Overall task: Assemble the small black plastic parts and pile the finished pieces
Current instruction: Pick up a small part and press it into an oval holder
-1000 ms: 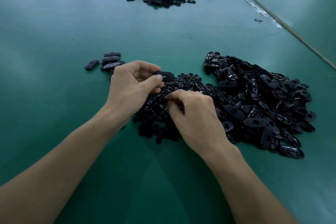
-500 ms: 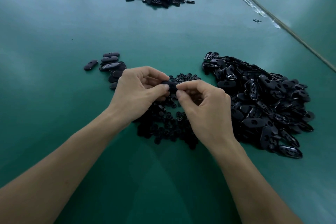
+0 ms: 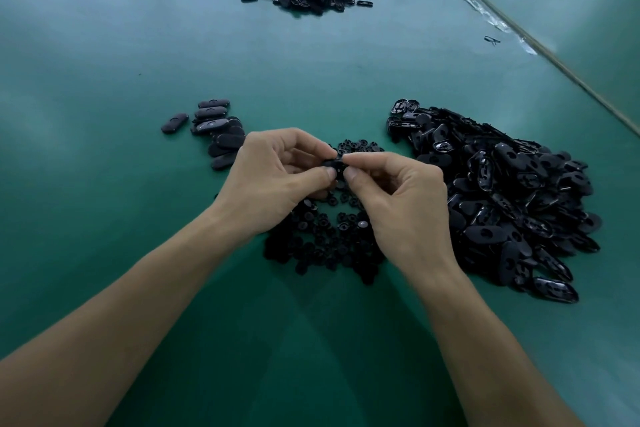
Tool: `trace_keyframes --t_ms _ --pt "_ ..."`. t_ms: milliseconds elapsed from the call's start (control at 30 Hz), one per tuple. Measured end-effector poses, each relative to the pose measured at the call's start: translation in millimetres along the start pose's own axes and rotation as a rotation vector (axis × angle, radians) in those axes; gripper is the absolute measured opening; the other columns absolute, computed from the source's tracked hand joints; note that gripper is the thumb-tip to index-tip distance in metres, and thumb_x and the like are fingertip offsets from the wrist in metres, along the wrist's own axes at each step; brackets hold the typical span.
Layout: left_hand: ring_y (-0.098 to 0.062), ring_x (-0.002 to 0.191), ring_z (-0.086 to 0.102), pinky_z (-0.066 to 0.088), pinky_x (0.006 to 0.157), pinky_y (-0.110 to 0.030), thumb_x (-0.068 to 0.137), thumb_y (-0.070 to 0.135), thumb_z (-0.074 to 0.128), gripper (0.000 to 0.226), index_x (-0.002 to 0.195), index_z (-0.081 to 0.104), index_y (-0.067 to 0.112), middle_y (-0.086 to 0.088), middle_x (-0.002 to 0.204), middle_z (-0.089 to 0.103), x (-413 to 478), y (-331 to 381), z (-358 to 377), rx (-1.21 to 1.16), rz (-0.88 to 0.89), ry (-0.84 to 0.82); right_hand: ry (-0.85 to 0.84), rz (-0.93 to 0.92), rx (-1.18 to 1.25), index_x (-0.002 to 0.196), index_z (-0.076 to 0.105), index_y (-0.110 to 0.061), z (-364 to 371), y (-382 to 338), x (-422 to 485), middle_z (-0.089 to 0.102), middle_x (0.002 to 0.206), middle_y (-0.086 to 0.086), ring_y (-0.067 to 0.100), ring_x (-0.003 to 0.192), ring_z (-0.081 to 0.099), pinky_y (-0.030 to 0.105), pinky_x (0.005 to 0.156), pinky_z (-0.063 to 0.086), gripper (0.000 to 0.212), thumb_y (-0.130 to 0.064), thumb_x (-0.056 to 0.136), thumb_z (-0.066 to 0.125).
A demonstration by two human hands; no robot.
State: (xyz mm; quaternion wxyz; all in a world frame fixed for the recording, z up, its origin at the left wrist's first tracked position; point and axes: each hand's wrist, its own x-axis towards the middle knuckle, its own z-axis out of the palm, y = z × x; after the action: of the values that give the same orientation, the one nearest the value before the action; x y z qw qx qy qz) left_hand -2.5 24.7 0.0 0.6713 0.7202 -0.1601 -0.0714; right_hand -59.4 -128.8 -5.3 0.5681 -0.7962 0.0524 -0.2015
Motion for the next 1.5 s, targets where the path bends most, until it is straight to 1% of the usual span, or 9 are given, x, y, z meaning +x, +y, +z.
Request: trace_keyframes --t_ms 267,433,600,700,767,933,1133,1333,1500 --pt "-0.016 0.07 0.072 0.062 0.075 -0.035 0.081 -0.008 0.076 0.02 0.087 0.073 0.011 -0.006 0.077 0.076 -1.1 0.6 1.2 0.032 0.007 -0.013 -0.002 -0.013 -0.036 0.079 0.071 -0.031 1.0 2.0 -0.5 0.073 0.076 -0.016 0.001 0.07 0.068 0.029 0.067 0.058 0.02 -0.013 0.086 0.077" --pt "-0.01 0.068 0.07 0.062 0.073 -0.028 0.08 -0.009 0.076 0.021 0.086 0.072 0.011 -0.001 0.073 0.075 -2.1 2.4 2.3 0.043 0.017 -0.029 -0.015 0.004 -0.01 0.081 0.071 -0.03 2.5 4.6 -0.7 0.071 0.073 -0.018 -0.001 0.067 0.065 0.032 0.066 0.058 0.019 -0.013 0.088 0.076" --pt "-0.009 0.064 0.066 0.057 0.069 -0.027 0.08 -0.01 0.074 0.025 0.086 0.07 0.014 0.004 0.07 0.073 -3.1 3.3 4.3 0.081 0.011 -0.035 0.022 -0.015 -0.001 0.08 0.074 -0.028 4.3 5.8 -2.3 0.07 0.07 -0.018 -0.002 0.062 0.061 0.022 0.062 0.052 0.016 -0.013 0.086 0.078" --pt "-0.011 0.066 0.065 0.055 0.072 -0.035 0.081 -0.008 0.073 0.025 0.085 0.069 0.016 0.005 0.071 0.072 -3.7 3.3 6.1 0.11 0.015 -0.02 0.04 -0.002 -0.01 0.082 0.075 -0.028 5.5 5.7 -2.9 0.069 0.067 -0.02 -0.001 0.06 0.061 0.029 0.059 0.056 0.015 -0.014 0.086 0.077" --pt "-0.012 0.068 0.065 0.056 0.074 -0.036 0.082 -0.007 0.073 0.024 0.086 0.069 0.017 0.005 0.071 0.072 -3.5 2.7 5.9 0.11 0.017 -0.014 0.043 0.006 -0.014 0.084 0.076 -0.028 6.3 5.7 -2.9 0.07 0.069 -0.02 -0.001 0.062 0.064 0.03 0.061 0.057 0.014 -0.015 0.086 0.076" --pt "-0.01 0.069 0.068 0.058 0.072 -0.026 0.083 -0.005 0.074 0.023 0.086 0.069 0.018 0.005 0.074 0.074 -2.3 -0.2 3.3 0.123 0.036 -0.002 0.02 0.016 0.005 0.085 0.077 -0.027 7.0 4.6 -3.2 0.074 0.074 -0.016 0.0 0.066 0.067 0.023 0.067 0.053 0.014 -0.014 0.087 0.075" --pt "-0.007 0.074 0.071 0.058 0.074 -0.02 0.083 -0.006 0.075 0.026 0.086 0.07 0.02 0.006 0.077 0.076 -1.3 -2.0 4.3 0.144 0.088 -0.007 0.022 0.027 0.007 0.082 0.076 -0.027 3.3 1.0 -3.5 0.073 0.072 -0.015 0.002 0.064 0.068 0.032 0.062 0.058 0.014 -0.014 0.085 0.075" --pt "-0.006 0.074 0.071 0.058 0.074 -0.02 0.082 -0.007 0.075 0.026 0.086 0.072 0.019 0.005 0.078 0.076 -1.5 -1.8 4.4 0.147 0.102 -0.019 0.039 0.013 -0.032 0.08 0.075 -0.026 2.2 1.4 -3.3 0.073 0.071 -0.016 0.0 0.064 0.068 0.022 0.063 0.054 0.012 -0.015 0.083 0.076" --pt "-0.012 0.076 0.072 0.06 0.078 -0.026 0.083 -0.002 0.076 0.021 0.086 0.073 0.018 0.001 0.08 0.077 -0.8 -2.7 3.3 0.157 0.11 -0.006 0.044 -0.032 -0.067 0.081 0.074 -0.029 5.1 2.2 -4.1 0.074 0.076 -0.018 -0.002 0.069 0.069 0.017 0.067 0.055 0.018 -0.011 0.084 0.077"
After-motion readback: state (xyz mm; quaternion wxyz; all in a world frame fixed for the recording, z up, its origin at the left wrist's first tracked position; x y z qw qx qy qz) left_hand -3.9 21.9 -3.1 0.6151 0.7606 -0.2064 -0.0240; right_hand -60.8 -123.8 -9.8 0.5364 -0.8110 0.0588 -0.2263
